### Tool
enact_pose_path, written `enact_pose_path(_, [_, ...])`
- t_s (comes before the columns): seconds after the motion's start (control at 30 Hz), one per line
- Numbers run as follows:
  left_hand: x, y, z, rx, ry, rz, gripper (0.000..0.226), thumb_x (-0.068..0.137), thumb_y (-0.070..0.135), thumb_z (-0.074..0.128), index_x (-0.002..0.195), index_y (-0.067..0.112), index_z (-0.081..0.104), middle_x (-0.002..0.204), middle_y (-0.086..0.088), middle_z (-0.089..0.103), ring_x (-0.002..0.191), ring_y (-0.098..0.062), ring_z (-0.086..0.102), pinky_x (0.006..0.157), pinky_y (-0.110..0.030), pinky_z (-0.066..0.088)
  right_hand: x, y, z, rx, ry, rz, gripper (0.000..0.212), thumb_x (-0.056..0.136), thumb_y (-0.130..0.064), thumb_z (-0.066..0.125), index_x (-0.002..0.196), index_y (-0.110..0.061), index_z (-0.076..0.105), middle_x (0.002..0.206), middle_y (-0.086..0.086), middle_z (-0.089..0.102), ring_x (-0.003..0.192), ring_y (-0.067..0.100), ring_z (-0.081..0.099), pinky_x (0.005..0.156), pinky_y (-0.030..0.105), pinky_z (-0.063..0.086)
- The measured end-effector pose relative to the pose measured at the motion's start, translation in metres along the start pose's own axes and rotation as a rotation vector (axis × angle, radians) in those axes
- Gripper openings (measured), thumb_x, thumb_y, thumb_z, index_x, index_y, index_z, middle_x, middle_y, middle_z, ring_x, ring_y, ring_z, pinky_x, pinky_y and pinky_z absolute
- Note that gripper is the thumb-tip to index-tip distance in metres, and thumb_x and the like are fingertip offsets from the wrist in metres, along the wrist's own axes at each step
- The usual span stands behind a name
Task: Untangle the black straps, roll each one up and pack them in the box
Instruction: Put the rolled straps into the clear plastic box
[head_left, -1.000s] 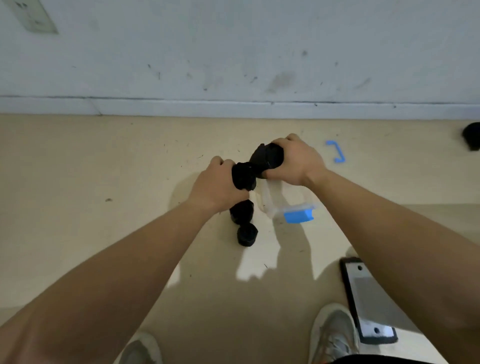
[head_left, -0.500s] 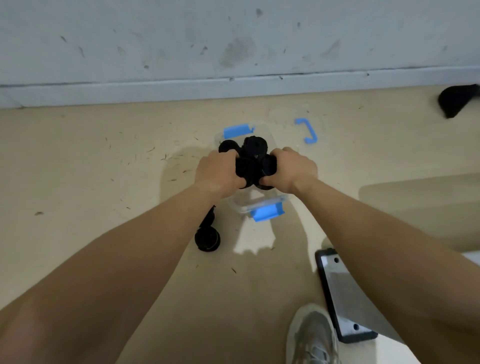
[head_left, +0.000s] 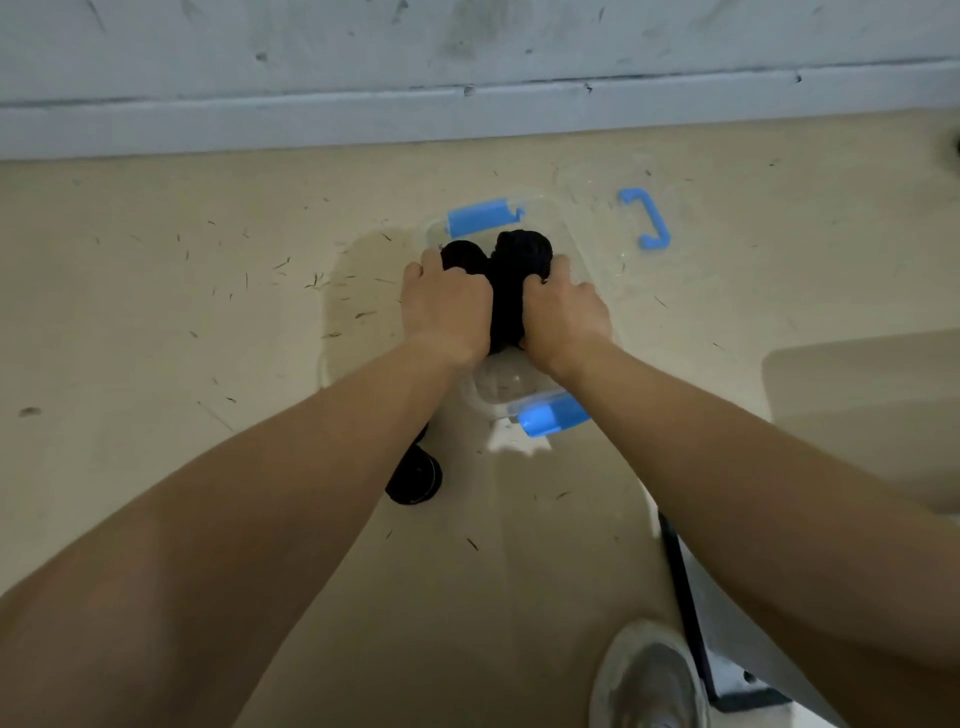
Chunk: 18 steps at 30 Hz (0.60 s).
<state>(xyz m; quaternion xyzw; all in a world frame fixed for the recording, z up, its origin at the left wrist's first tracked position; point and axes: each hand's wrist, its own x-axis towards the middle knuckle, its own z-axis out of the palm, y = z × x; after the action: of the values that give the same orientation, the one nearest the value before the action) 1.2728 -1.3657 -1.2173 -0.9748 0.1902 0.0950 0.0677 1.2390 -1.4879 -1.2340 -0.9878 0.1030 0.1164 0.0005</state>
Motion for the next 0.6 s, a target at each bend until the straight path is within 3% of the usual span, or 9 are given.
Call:
enact_pose_path(0.1, [-0.003,0.000,-0.001,-0.029,-0.023,-0.002,0.043,0.090,0.026,0.070,0.067,0.023,0.034,0.096,-0.004,0.063,0.125,-0.033,0.044,0.085,-0.036,0.032,-0.008,-0.002,-0.002,0.047,0.023,0.041,0.036,0.093,-0.001,0.058,0.127,-0.005,0.046,0.141,0.021,0.034,0.091,0.032,0.059,0.070,0.033,0.035])
enact_pose_path(0.17, [-0.005,-0.005,-0.001,-0.123,-0.039,0.022,0.029,0.091,0.031,0.071,0.077,0.020,0.047,0.097,-0.005,0.063,0.123,-0.033,0.044,0.080,-0.035,0.033,-0.016,0.000,-0.006,0.100,0.009,0.058,0.043,0.089,0.003,0.059,0.128,-0.004,0.043,0.138,0.021,0.036,0.089,0.035,0.061,0.068,0.034,0.036])
enact_pose_path(0.23, [-0.011,-0.013,-0.003,-0.309,-0.048,0.061,0.023,0.094,0.033,0.068,0.110,0.017,0.063,0.108,-0.008,0.065,0.123,-0.032,0.043,0.078,-0.037,0.041,-0.026,0.003,-0.012,0.166,-0.027,0.076,0.042,0.088,0.003,0.059,0.125,-0.006,0.042,0.133,0.020,0.036,0.083,0.039,0.060,0.065,0.039,0.038])
enact_pose_path(0.3, [-0.026,-0.027,-0.011,-0.486,-0.009,0.077,0.040,0.099,0.029,0.062,0.137,0.019,0.057,0.125,-0.007,0.062,0.128,-0.030,0.043,0.090,-0.041,0.047,-0.038,0.002,-0.022,0.171,-0.043,0.076,0.035,0.090,-0.003,0.057,0.122,-0.008,0.043,0.130,0.019,0.037,0.080,0.039,0.056,0.063,0.040,0.037])
enact_pose_path(0.4, [-0.055,-0.054,-0.021,-0.548,0.069,0.044,0.038,0.100,0.024,0.056,0.138,0.022,0.057,0.134,-0.001,0.057,0.128,-0.025,0.046,0.100,-0.042,0.048,-0.059,-0.009,-0.043,0.168,0.008,0.033,0.029,0.094,-0.016,0.056,0.121,-0.009,0.046,0.128,0.015,0.042,0.087,0.033,0.049,0.065,0.039,0.037])
enact_pose_path(0.5, [-0.082,-0.084,-0.020,-0.511,-0.041,-0.015,0.041,0.098,0.022,0.059,0.139,0.022,0.055,0.134,-0.001,0.057,0.122,-0.025,0.053,0.098,-0.044,0.051,-0.086,-0.033,-0.057,0.296,0.028,-0.077,0.031,0.097,-0.023,0.053,0.127,-0.013,0.053,0.128,0.009,0.050,0.101,0.031,0.057,0.071,0.041,0.048])
enact_pose_path(0.6, [-0.106,-0.102,-0.013,-0.417,-0.163,-0.021,0.060,0.093,0.012,0.066,0.148,0.022,0.044,0.145,-0.004,0.051,0.128,-0.028,0.051,0.099,-0.044,0.051,-0.119,-0.062,-0.056,0.331,-0.039,-0.205,0.033,0.099,-0.025,0.050,0.130,-0.017,0.056,0.128,0.005,0.056,0.105,0.029,0.062,0.082,0.040,0.053])
